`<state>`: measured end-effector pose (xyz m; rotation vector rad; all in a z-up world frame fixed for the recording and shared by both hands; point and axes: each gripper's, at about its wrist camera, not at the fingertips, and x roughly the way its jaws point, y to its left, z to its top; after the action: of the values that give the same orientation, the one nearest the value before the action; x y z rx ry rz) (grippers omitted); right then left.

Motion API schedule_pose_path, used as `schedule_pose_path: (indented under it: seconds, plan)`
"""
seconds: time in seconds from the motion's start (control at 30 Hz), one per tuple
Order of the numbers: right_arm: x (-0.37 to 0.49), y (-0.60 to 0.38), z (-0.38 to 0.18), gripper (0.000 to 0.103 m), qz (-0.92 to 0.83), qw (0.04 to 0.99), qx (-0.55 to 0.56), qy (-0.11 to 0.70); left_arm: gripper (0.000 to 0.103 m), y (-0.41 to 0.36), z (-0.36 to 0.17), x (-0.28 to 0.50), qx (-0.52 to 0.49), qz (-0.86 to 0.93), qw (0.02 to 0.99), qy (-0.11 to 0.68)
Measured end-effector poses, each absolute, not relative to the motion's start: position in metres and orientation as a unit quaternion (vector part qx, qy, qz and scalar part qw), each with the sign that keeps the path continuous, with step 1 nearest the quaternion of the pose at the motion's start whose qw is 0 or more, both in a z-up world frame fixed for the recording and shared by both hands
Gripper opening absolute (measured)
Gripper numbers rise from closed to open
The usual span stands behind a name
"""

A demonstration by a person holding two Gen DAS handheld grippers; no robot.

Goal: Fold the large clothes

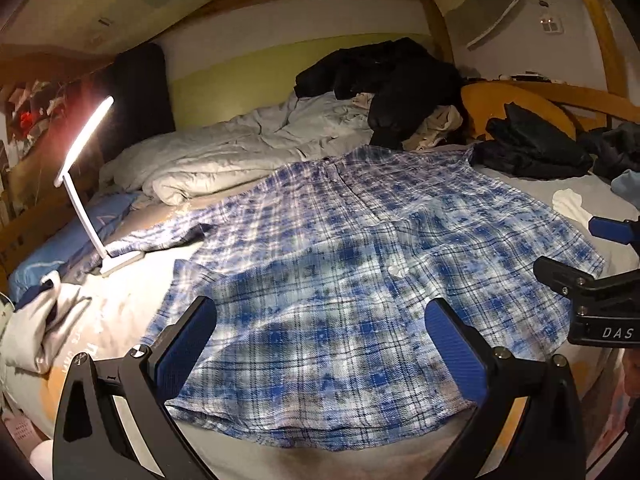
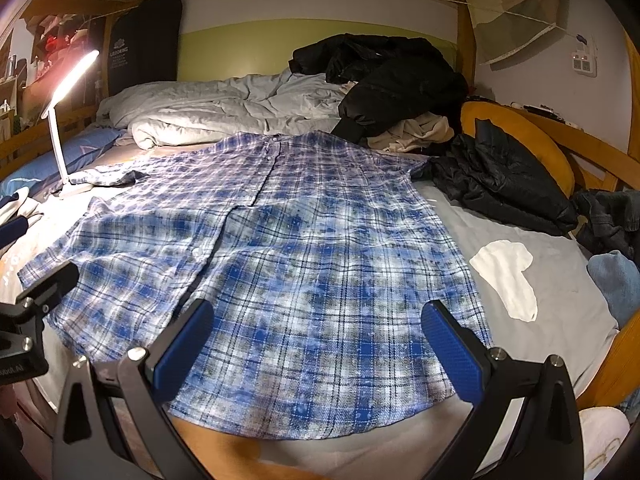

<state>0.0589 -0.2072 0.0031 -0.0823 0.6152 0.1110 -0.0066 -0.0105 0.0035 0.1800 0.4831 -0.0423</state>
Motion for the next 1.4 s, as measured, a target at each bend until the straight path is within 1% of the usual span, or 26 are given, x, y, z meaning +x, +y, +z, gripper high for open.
schedule_pose_path:
  seconds: [0.17, 0.47, 0.9, 1.13, 1.27, 1.4]
  plan:
    - [0.059, -0.205, 0.002, 0.103, 0.048, 0.950, -0.052, 0.303, 0.103, -0.003, 0.004, -0.003, 0.061, -0.027, 0.966, 0.250]
    - [0.059, -0.205, 0.001, 0.103, 0.050, 0.950, -0.059, 0.301, 0.103, -0.001, 0.008, -0.006, 0.059, -0.019, 0.970, 0.237]
    - [0.059, -0.205, 0.001, 0.103, 0.050, 0.950, -0.059, 0.302, 0.103, 0.001, 0.008, -0.004, 0.047, -0.056, 0.966, 0.247]
    - [0.059, -0.205, 0.001, 0.103, 0.050, 0.950, -0.061, 0.301, 0.103, -0.004, 0.007, -0.006, 0.068, -0.032, 0.968, 0.241]
    - [0.059, -0.203, 0.001, 0.103, 0.056, 0.949, -0.069, 0.301, 0.103, -0.006, 0.009, -0.011, 0.095, -0.003, 0.972, 0.213]
    - [0.058, -0.201, 0.000, 0.103, 0.062, 0.949, -0.075, 0.301, 0.103, -0.003, 0.011, -0.012, 0.089, -0.004, 0.973, 0.211]
